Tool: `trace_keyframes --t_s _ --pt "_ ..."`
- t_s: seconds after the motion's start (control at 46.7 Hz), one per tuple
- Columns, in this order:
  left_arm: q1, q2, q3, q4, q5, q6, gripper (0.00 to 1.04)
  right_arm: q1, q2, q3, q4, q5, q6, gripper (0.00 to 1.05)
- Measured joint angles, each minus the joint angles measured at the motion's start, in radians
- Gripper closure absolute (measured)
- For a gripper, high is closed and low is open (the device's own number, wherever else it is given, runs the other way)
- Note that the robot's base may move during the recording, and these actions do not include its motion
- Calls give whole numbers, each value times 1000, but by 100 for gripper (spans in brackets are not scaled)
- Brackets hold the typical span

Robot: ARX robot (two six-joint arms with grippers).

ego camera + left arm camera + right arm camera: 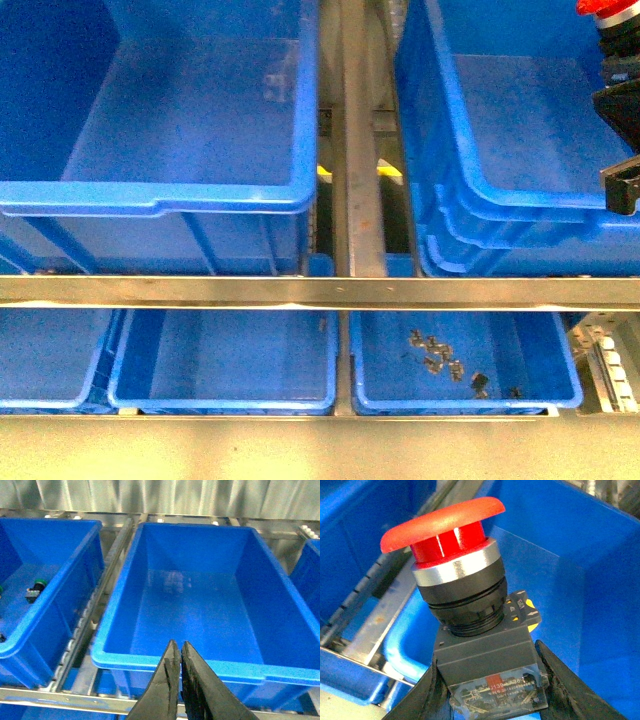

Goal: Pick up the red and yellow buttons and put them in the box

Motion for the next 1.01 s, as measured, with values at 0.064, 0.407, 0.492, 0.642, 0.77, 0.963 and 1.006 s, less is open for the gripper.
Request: trace_keyframes --t_s 0.064,0.407,0.492,0.642,0.77,0.963,1.006 --pt "0 -34 0 -34 0 0 102 5 6 2 0 2 1 70" --pt "0 -225 -1 -217 4 1 102 36 31 21 22 26 9 70" --pt "0 -269 -1 -262 2 1 102 58 35 31 22 24 9 70" --pt "0 -354 -1 -341 1 1 102 78 36 38 21 32 9 70" --pt "0 -425 -1 -415 0 1 102 98 37 44 15 35 10 70" --pt "0 -598 -1 -603 0 2 102 111 48 55 14 39 11 70" --pt "0 -602 -1 -604 0 3 102 111 52 58 14 43 13 70"
